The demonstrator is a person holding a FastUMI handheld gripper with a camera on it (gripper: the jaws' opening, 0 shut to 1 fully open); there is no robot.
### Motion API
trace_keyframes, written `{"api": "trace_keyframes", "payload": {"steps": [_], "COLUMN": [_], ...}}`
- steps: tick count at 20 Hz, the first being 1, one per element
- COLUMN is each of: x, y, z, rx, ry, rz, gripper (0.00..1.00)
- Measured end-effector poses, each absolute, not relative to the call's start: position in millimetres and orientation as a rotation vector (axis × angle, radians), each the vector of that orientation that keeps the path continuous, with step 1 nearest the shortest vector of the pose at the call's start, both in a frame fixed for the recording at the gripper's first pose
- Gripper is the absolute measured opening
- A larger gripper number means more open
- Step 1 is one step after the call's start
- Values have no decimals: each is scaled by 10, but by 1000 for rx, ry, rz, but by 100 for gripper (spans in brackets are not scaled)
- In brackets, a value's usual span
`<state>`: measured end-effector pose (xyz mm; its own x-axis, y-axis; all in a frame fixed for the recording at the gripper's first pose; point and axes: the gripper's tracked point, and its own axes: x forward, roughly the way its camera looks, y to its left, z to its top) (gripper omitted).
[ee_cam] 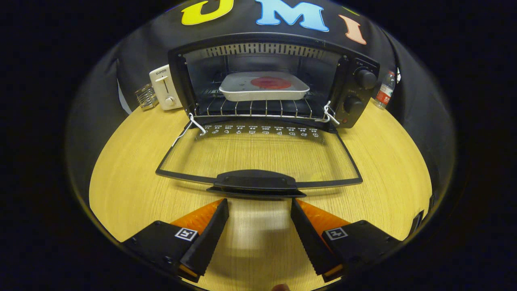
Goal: Open the toaster oven, put the food inside, and close the toaster oven door.
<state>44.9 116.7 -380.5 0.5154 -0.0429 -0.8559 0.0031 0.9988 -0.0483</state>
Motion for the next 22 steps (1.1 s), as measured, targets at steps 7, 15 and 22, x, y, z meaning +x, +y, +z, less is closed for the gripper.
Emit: {"api": "trace_keyframes", "payload": {"steps": [7, 15, 22], "x": [461, 469, 579], "y": [1171, 1199, 1211], "z": [-3748, -3468, -3120], "rx": [-68, -63, -73], "ry": [1022, 940, 810], "rz": [-54, -63, -60], "gripper": [98, 98, 99]}}
